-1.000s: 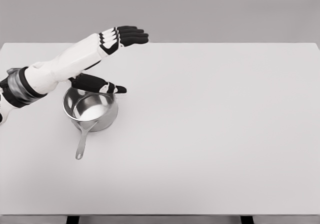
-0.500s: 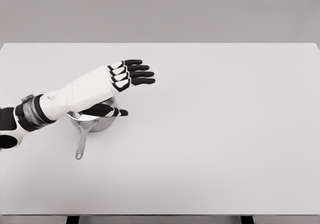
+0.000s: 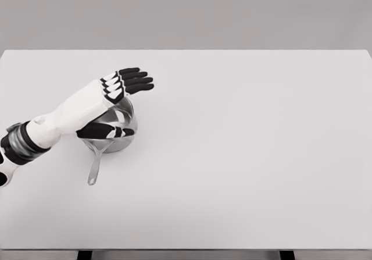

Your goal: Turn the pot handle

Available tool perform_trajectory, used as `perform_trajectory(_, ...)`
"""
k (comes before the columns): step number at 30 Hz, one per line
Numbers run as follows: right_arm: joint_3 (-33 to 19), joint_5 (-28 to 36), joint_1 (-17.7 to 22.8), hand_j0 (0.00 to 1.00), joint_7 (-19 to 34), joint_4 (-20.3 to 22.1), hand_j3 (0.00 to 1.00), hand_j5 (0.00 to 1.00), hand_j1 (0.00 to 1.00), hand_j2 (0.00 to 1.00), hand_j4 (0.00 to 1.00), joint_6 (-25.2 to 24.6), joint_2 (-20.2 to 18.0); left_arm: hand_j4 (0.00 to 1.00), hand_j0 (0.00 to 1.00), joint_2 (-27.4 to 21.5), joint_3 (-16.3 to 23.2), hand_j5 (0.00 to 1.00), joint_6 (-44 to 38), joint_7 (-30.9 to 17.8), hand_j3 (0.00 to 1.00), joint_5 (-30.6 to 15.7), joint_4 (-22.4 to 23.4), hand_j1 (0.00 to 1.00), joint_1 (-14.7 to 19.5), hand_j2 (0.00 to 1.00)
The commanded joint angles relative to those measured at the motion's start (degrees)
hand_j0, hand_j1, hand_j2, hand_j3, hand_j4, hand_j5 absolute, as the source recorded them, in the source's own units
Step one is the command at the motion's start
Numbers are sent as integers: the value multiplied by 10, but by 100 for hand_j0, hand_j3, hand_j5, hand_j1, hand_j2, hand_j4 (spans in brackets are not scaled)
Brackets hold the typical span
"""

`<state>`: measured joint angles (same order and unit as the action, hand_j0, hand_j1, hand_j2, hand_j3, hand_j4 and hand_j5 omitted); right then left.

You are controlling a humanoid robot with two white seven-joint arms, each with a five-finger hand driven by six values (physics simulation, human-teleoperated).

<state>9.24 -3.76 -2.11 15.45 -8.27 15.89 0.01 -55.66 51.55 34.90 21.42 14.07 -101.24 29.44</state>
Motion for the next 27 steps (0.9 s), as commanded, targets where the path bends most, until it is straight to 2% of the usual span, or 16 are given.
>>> perform_trajectory(1,0,0,0,100,0,0,100,100,100,100,100,0,0,100,100,2,1,100,1,-2,100,-24,0,100,-1,100)
perform_trajectory(4,0,0,0,100,0,0,100,100,100,100,100,0,0,100,100,1,29,100,1,-11,100,-19,1,100,-4,100)
perform_trajectory(6,0,0,0,100,0,0,100,100,100,100,100,0,0,100,100,0,29,100,1,-86,100,-2,1,100,2,100)
perform_trajectory(7,0,0,0,100,0,0,100,100,100,100,100,0,0,100,100,0,29,100,1,-103,100,14,1,100,3,100)
perform_trajectory(9,0,0,0,100,0,0,100,100,100,100,100,0,0,100,100,3,29,100,1,-105,100,62,1,100,18,100)
perform_trajectory(13,0,0,0,100,0,0,100,100,100,100,100,0,0,100,100,4,29,100,1,-107,100,105,1,100,46,100)
perform_trajectory(15,0,0,0,100,0,0,100,100,100,100,100,0,0,100,100,4,29,100,1,-110,100,111,1,100,48,100)
perform_trajectory(17,0,0,0,100,0,0,100,100,100,100,100,0,0,100,100,3,29,100,1,-153,100,111,0,100,46,100)
perform_trajectory(19,0,0,0,100,0,0,100,100,100,100,100,0,0,100,100,5,29,100,1,-173,100,108,0,100,45,100)
perform_trajectory(22,0,0,0,100,0,0,100,100,100,100,100,0,0,100,100,11,30,100,1,-174,100,98,1,100,45,100)
perform_trajectory(24,0,0,0,100,0,0,100,100,100,100,100,0,0,100,100,13,54,100,1,-173,100,97,1,100,47,100)
perform_trajectory(27,0,0,0,100,0,0,100,100,100,100,100,0,0,100,100,12,56,100,1,-173,100,97,1,100,47,100)
